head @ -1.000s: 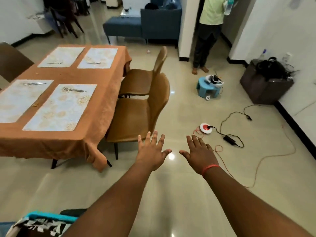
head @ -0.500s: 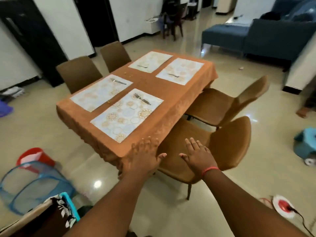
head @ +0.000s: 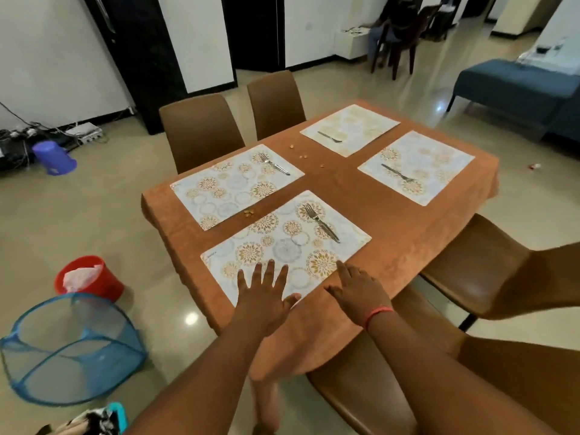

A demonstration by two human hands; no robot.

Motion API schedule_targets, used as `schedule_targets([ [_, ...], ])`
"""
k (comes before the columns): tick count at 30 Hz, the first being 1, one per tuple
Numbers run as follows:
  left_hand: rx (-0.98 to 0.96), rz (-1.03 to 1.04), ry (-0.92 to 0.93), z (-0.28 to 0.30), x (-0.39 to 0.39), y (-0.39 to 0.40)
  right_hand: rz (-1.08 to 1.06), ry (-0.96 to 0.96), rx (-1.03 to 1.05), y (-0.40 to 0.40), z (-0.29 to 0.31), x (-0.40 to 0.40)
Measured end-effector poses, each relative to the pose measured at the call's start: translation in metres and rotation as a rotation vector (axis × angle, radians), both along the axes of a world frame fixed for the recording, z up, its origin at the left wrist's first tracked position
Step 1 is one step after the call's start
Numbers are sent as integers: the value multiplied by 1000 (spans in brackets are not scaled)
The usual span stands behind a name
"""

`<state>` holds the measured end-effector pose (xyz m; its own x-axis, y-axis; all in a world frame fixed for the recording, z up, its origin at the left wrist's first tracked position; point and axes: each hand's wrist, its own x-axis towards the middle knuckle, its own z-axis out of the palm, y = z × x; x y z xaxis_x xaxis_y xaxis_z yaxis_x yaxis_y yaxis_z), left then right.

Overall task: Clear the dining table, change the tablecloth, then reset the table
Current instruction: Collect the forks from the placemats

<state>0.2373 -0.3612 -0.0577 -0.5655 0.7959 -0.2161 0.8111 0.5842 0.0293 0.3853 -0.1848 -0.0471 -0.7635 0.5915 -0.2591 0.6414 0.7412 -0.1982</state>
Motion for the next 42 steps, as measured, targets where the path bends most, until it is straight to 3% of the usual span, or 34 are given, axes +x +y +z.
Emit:
schedule_targets([
  [3, -28, 62, -46, -4, -61, 21, -54, -19, -13, 35, -3, -50],
  [10, -69, 109, -43, -23, -120, 60, -78, -111, -87, 107, -34, -127],
  [24, -237, 282, -104, -49, -157, 65, -189, -32, -82, 172, -95, -220],
  [29, -234, 241, -121, -49, -153, 71, -248, 16, -159, 171, -102, -208],
  [36, -133, 52, -101, -29, -119, 106, -538, 255, -412, 138, -66, -124],
  [39, 85, 37, -306, -15, -69, 144, -695, 401, -487, 113, -44, -64],
  [42, 233, 103, -709, 14, 11, 173, -829, 501, -529, 82, -25, 2],
])
